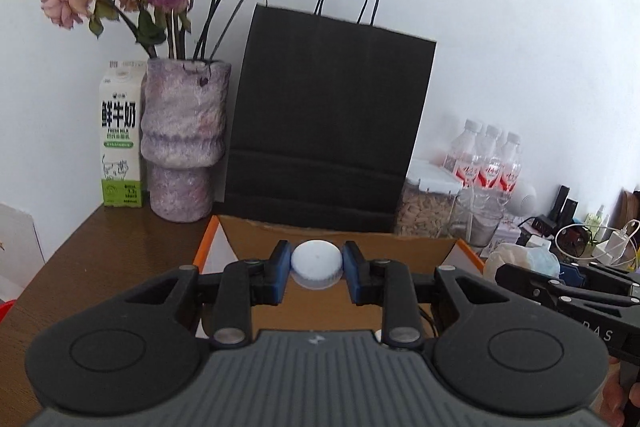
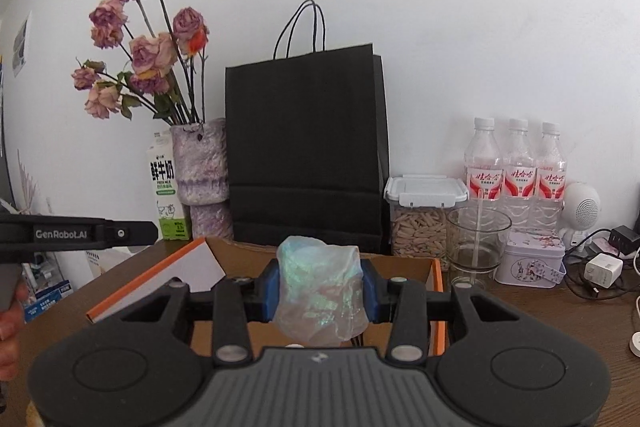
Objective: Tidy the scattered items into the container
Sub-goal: 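Carry cap and bag over the cardboard box and open both grippers, then withdraw both grippers from the box back toward the table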
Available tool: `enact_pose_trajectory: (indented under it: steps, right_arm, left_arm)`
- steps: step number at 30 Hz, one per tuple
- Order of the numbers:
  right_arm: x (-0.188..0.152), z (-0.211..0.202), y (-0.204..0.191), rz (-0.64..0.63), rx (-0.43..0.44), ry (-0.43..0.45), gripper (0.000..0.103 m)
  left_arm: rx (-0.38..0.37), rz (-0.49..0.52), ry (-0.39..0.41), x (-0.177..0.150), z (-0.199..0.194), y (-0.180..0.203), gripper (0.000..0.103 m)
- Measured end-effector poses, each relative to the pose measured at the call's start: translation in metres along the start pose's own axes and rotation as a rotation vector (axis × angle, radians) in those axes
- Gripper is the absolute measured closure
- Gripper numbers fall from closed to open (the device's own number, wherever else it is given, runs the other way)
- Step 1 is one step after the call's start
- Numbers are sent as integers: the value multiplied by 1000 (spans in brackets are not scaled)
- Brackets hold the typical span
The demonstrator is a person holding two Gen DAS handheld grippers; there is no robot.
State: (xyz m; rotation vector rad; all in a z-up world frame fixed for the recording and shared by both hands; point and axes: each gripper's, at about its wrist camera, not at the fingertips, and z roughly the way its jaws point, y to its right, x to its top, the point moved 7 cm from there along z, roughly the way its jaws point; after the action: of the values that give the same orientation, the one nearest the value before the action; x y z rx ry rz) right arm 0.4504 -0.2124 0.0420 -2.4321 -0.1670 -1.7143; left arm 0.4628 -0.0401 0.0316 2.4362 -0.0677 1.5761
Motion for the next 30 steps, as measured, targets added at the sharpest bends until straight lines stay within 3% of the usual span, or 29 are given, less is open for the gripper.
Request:
enact_pose_trajectory:
  steps: [4,10,13,14,16,18,30]
  right_arm:
    - [-18,13,-2,-17,-7,-63,64]
    - [-35,21,2,-19,-14,-125,63]
    - [-38,22,-1,-39,-15,-142,49]
    - [-38,22,-2,-43,-20,-142,35]
    - [-38,21,-4,-58,-32,-139,14]
    - [-37,21,-5,-62,-34,-146,0]
    - [-33,17,-5,-64,-45,-151,0]
  left_arm:
    - [13,-13,-83,-18,21,-7,74]
    - [30,37,-127,-35,33,0,74]
    - [39,51,-134,-38,34,2,71]
    - [51,51,-131,-38,33,2,65]
    - [84,52,-116,-36,31,0,17]
    - [105,58,-87,-32,27,-1,0]
    - [122,98,-56,-28,19,8,0]
